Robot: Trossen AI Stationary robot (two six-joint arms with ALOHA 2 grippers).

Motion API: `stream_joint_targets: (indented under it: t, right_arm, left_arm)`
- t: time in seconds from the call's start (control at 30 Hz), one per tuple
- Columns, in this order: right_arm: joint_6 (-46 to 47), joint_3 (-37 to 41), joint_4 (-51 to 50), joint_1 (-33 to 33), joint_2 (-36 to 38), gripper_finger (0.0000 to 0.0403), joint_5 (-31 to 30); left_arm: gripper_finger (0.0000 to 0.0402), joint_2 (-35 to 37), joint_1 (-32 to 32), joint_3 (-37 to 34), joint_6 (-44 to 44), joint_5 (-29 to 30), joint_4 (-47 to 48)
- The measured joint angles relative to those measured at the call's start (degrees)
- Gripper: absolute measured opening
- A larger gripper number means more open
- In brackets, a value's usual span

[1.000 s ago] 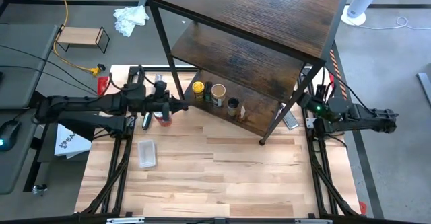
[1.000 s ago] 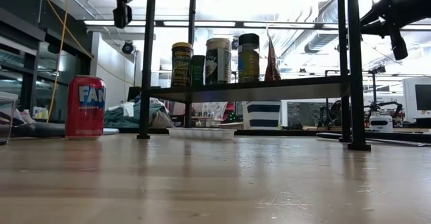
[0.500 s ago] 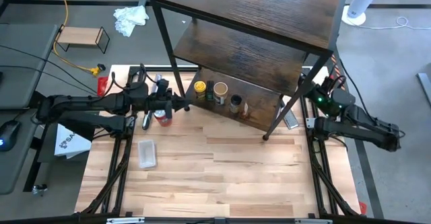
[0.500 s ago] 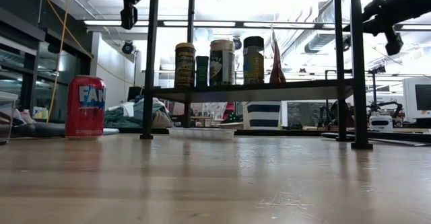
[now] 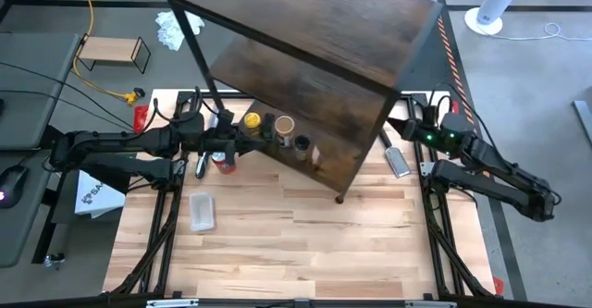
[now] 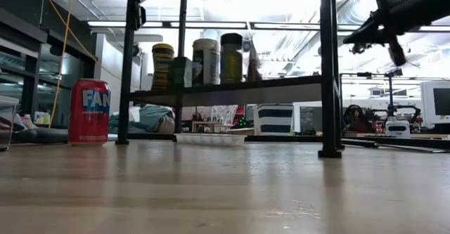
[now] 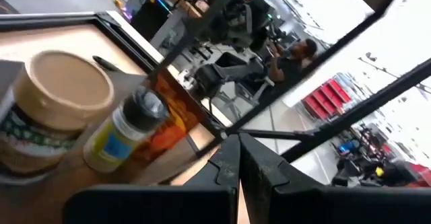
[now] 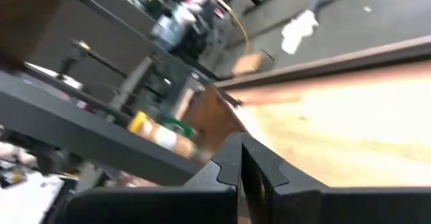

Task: Shelf spices
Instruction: Move the shelf on the top middle of the table

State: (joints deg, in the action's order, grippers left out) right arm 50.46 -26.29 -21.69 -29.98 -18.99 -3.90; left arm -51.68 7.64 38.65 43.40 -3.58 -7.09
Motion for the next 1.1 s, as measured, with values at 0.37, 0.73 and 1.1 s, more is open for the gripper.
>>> stream_joint_targets:
  t: [0.37,0.73,1.1]
  right_arm:
    - [3.2,-0.5,-3.4,2.0,-1.6,0.0,13.9]
    - [6.9,-0.5,12.7,13.7,-11.8,0.0,3.7]
    - [-3.2,-0.6,16.6,9.4,-12.1,0.0,-12.8]
  left_arm:
    - [0.0,0.0,0.0,0.0,-1.9,1.5,0.4]
    - [0.0,0.0,3.5,0.0,-1.6,-7.9,0.4]
    - [0.0,-0.3,4.0,0.0,-2.1,-7.7,2.1]
